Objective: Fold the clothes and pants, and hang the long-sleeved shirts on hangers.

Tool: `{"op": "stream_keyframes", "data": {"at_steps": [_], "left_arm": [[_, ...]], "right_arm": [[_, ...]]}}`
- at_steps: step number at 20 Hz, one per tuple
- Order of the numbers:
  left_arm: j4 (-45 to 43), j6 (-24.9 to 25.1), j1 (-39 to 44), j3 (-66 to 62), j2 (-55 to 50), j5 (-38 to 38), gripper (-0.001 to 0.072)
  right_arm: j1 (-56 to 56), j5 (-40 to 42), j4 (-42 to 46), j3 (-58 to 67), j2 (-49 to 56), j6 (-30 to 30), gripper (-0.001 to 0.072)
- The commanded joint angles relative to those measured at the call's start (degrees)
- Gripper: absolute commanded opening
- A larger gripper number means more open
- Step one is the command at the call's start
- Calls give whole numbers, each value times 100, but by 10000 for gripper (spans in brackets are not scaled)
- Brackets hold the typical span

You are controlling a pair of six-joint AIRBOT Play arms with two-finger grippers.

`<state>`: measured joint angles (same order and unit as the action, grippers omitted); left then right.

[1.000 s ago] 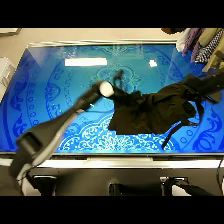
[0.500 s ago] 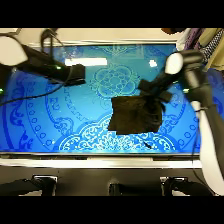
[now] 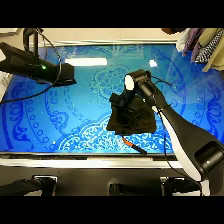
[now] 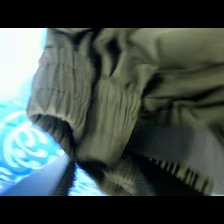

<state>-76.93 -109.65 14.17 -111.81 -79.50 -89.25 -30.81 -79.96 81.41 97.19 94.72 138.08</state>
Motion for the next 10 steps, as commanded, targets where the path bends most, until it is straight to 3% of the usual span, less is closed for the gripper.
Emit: {"op": "stream_keyframes", "data": {"at_steps": [1,4,5,10], "left_arm": [[-7,17,-9,2,15,-13,13],[0,17,-2,2,13,-13,13],[0,17,-2,2,13,-13,13],[-7,20,-4,2,13,-13,13]], "right_arm": [[116,365,-531,0,-203,-315,625],[831,-37,-1252,0,-1021,-1513,639],[1163,-208,-1276,0,-1327,-1794,681],[3777,-1132,-1276,-63,-2048,-3657,698]]}}
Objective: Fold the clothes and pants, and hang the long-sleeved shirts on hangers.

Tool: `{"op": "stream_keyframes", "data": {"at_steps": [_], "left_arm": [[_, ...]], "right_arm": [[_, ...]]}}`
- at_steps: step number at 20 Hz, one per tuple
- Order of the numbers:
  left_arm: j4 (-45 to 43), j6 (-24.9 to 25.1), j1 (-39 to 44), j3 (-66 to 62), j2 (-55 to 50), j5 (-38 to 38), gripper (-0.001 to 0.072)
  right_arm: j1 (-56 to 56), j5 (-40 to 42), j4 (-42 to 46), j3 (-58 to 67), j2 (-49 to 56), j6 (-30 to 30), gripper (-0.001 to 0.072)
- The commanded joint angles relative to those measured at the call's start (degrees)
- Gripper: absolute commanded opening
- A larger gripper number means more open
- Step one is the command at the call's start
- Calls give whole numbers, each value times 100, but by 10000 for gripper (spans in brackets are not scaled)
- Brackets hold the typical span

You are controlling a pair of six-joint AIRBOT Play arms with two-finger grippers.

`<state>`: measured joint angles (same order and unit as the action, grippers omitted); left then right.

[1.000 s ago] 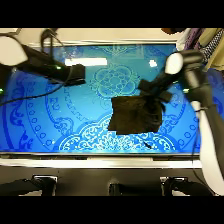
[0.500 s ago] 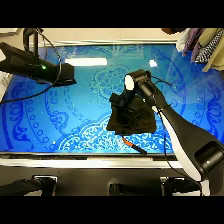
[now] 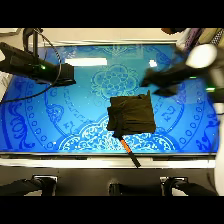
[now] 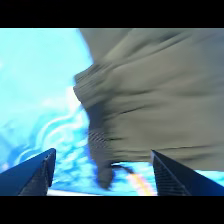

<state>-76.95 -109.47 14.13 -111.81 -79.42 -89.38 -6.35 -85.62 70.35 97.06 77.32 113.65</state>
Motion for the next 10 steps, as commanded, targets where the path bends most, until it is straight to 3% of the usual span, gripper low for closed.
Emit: {"op": "stream_keyframes", "data": {"at_steps": [1,4,6,10], "left_arm": [[-4,2,0,2,4,2,13],[-4,2,0,2,-11,9,13],[-4,2,0,2,-50,7,13],[-4,2,0,2,-122,50,13]], "right_arm": [[1882,-568,-426,-223,-258,-1659,698],[3189,-267,-1952,-1248,175,-2643,698],[3401,35,-2872,-1980,658,-3418,697],[2968,321,-3069,-2208,1867,-3910,697]]}}
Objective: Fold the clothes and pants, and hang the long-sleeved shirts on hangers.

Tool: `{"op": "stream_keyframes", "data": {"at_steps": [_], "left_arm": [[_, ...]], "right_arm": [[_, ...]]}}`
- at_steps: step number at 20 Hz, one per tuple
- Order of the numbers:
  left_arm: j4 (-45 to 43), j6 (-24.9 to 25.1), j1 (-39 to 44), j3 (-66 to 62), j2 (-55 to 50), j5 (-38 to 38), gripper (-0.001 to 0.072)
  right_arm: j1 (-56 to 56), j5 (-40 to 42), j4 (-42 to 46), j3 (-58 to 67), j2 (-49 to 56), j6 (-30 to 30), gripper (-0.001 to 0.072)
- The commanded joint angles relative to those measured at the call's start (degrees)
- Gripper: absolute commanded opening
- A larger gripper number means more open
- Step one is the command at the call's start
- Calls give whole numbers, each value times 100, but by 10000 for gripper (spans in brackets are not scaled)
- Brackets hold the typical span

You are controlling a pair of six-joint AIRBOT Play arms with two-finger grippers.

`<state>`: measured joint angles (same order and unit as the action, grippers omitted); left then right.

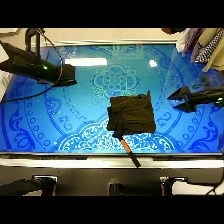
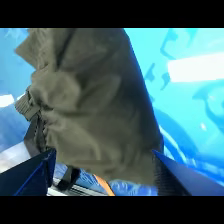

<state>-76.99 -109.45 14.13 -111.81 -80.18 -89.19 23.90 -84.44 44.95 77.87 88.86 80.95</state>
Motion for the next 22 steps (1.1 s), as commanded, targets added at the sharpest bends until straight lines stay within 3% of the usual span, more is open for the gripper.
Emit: {"op": "stream_keyframes", "data": {"at_steps": [1,9,11,12,13,14,17,22], "left_arm": [[0,0,0,2,-66,28,13],[-2,0,0,2,-90,26,13],[-2,0,0,2,-90,28,13],[-4,0,0,2,-92,28,13],[-4,0,0,2,-92,28,13],[-4,2,0,2,-90,26,13],[-4,2,0,2,-90,24,13],[-4,2,0,2,-90,7,13]], "right_arm": [[-221,313,-507,-289,962,-640,696],[-1290,1091,-203,-289,1685,-702,676],[-1423,1102,-260,-286,1685,-658,526],[-1458,1062,-306,-282,1679,-660,375],[-1475,1029,-420,-282,1659,-658,128],[-1462,1005,-562,-275,1609,-654,41],[-1211,1357,-688,-179,1152,-330,42],[24,2865,-584,-136,-9,1250,39]]}}
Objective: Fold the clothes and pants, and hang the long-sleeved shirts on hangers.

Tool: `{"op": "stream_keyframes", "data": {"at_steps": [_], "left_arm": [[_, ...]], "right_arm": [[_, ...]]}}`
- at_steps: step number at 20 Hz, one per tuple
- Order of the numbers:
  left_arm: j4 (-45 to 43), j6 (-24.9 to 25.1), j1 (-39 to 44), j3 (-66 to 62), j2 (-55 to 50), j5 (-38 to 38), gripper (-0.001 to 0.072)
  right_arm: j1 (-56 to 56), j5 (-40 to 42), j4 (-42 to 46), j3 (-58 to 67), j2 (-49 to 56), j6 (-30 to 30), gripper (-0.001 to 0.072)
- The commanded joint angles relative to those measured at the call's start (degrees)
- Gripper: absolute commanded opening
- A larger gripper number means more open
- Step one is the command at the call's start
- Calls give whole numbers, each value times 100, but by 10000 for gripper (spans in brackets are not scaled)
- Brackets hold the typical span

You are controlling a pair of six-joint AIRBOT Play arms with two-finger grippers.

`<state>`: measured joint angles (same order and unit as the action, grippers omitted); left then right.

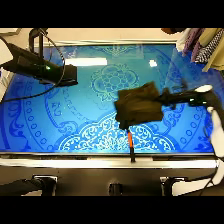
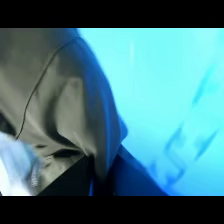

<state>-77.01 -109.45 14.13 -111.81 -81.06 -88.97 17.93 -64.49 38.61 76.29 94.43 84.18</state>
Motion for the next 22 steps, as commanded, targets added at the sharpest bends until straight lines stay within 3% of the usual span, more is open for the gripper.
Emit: {"op": "stream_keyframes", "data": {"at_steps": [1,5,9,14,19,20,21,22], "left_arm": [[-2,2,0,2,-2,-17,13],[0,2,0,2,-2,-17,13],[4,2,0,2,-2,-31,13],[4,0,2,2,-2,-22,13],[94,-4,2,2,-2,-17,13],[94,-2,9,2,-2,-17,13],[92,-2,28,2,-2,-17,13],[90,-2,46,2,-2,-15,13]], "right_arm": [[929,1008,374,20,-743,1390,40],[1939,525,3027,-308,-1316,3285,40],[2441,-76,5320,-1537,-2243,4175,41],[2680,-356,6339,-2822,-3259,4959,41],[2677,-828,6649,-3198,-3394,5261,42],[2680,-942,6660,-3200,-3394,5281,76],[2680,-1198,6658,-3198,-3394,5276,253],[2680,-1646,6647,-3198,-3397,5187,492]]}}
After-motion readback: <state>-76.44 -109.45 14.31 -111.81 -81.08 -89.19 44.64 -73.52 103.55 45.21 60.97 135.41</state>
